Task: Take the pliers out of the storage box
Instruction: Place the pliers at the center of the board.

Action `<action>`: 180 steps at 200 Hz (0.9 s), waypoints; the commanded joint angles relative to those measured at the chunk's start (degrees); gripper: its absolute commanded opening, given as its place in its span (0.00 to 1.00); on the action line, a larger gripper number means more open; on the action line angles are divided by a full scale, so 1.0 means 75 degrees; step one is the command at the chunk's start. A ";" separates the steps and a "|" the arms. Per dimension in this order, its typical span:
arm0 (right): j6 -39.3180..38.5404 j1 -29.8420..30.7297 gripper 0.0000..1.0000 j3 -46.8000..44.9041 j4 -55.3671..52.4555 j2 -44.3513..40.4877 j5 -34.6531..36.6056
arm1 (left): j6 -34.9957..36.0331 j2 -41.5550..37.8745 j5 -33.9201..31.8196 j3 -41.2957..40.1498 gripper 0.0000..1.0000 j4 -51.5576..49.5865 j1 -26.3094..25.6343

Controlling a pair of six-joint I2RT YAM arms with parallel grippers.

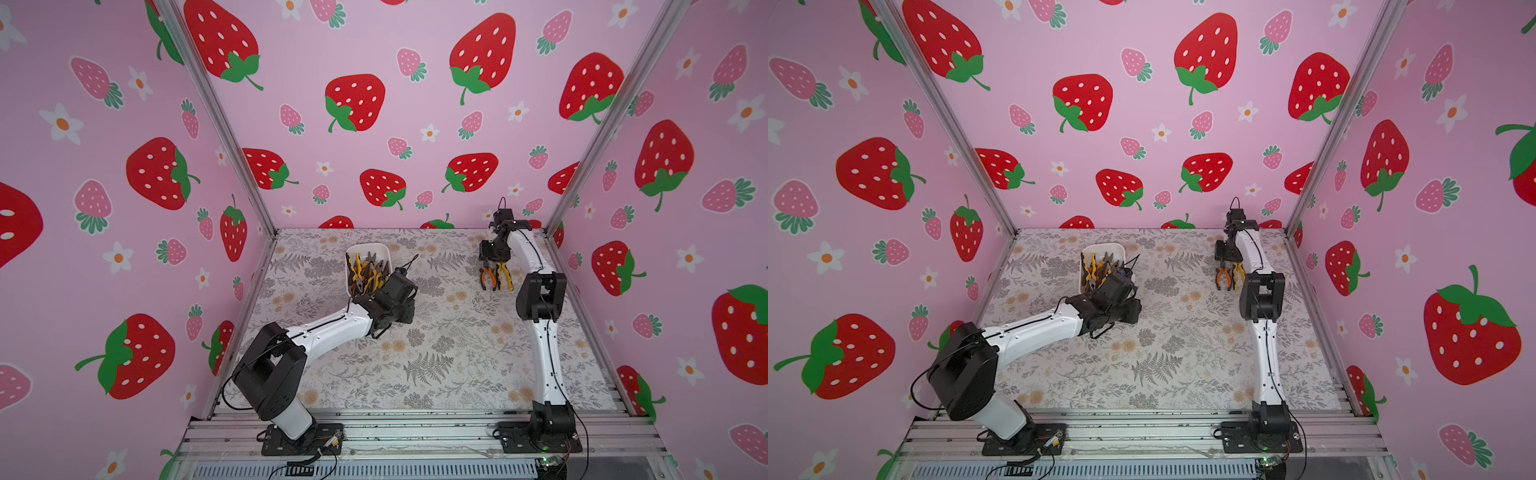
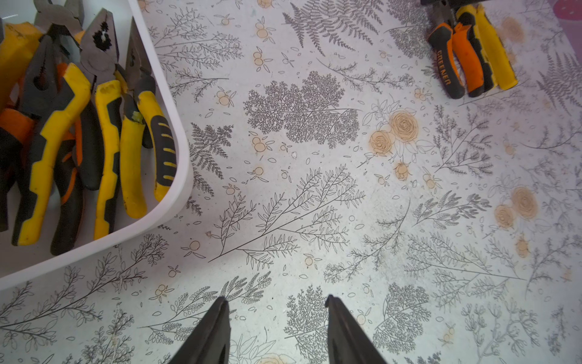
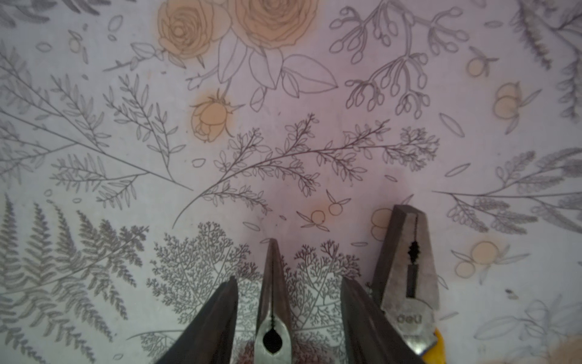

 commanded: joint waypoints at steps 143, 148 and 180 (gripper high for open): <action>0.1438 0.1777 0.61 -0.7579 0.2223 -0.6862 -0.0686 | 0.0271 -0.1407 0.0000 0.0166 0.51 -0.1996 0.1490; 0.1556 0.1926 0.60 -0.8110 0.2396 -0.7237 -0.0663 | 0.0319 -0.1357 0.0084 0.0250 0.51 -0.2154 0.1659; 0.1907 0.3044 0.60 -1.0232 0.2665 -0.8816 -0.0413 | 0.0572 -0.1160 0.0824 0.0637 0.51 -0.2547 0.2671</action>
